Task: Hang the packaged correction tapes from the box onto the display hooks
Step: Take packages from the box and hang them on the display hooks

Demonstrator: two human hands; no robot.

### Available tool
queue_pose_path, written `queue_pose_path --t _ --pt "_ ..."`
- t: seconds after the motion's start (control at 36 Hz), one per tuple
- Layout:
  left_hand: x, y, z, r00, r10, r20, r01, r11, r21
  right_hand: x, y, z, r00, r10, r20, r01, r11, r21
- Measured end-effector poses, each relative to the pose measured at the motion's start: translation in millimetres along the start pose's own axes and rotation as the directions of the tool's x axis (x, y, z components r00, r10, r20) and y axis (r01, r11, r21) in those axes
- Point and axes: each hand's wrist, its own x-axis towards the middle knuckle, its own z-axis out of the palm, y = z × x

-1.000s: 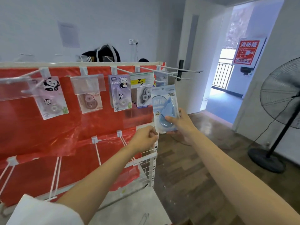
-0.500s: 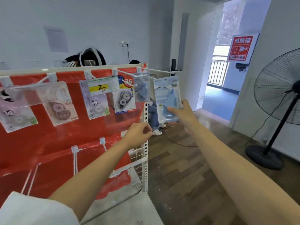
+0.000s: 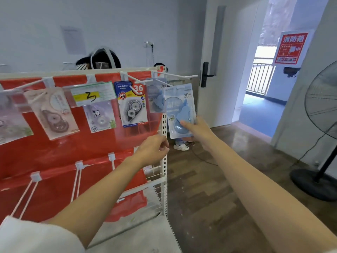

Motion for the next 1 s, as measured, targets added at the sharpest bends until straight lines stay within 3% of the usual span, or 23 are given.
queue_pose_path --t 0.11,0.22,0.53,0.78,1.0 --pt "0.2 -13.5 -9.2 0.999 -0.015 -0.040 0.017 0.999 0.048 20.8 0.0 17.4 0.998 -0.027 0.061 0.032 0.996 -0.089" --pt "-5.8 -30.4 -21.3 0.996 -0.059 -0.061 0.065 0.992 0.104 44.5 -1.9 38.5 0.994 0.012 0.111 -0.005 0.998 -0.061" --pt "-19.4 -69.3 -31.9 0.977 -0.168 -0.129 0.185 0.974 0.133 118.2 -15.4 69.3 0.996 0.020 0.083 -0.007 0.988 -0.152" --pt "-3.8 -65.6 -12.2 0.976 -0.204 -0.073 0.209 0.975 0.075 125.5 -6.5 61.6 0.998 0.017 0.064 -0.006 0.984 -0.175" --pt "7.3 -47.4 3.4 0.989 -0.149 0.010 0.148 0.986 0.082 89.8 10.5 33.6 0.989 -0.014 0.146 0.082 0.876 -0.475"
